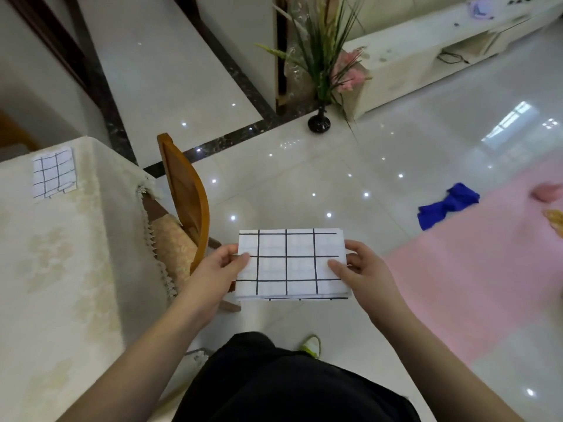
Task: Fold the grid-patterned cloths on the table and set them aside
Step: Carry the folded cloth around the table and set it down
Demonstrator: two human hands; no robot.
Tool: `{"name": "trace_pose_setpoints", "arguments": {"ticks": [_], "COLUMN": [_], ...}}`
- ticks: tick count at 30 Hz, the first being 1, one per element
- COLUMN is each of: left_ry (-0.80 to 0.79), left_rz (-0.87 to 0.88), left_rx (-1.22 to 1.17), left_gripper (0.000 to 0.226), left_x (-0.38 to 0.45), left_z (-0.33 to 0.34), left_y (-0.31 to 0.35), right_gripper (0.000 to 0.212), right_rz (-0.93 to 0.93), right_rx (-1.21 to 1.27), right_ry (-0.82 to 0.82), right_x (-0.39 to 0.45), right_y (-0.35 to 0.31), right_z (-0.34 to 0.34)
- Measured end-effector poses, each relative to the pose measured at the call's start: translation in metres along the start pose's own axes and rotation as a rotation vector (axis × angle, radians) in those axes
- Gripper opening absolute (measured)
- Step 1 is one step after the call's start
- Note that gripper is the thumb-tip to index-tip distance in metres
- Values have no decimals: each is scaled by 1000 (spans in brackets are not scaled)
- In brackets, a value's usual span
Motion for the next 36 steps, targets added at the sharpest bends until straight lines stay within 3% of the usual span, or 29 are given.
{"name": "trace_pose_setpoints", "arguments": {"ticks": [11, 17, 36], "left_ry": [132, 216, 430], "left_rz": [48, 91, 56], "left_rx": [-118, -181, -99], "left_gripper": [31, 26, 29], "left_x": [73, 129, 276], "left_z": [-20, -54, -117], "left_y": [47, 79, 184], "right_gripper": [30, 29, 29], "right_rz": [-7, -29, -59], "right_rx": [-34, -90, -177], "right_ry": [-114, -179, -425], "right_x": [107, 181, 414], "right_y": [-44, -92, -207], "right_z": [23, 57, 147]}}
Point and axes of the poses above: each hand's wrist, its own x-axis towards the middle knuckle, its own z-axis out of the palm, y = z × x, the point moved 10 cm from there along x, towards the middle knuckle
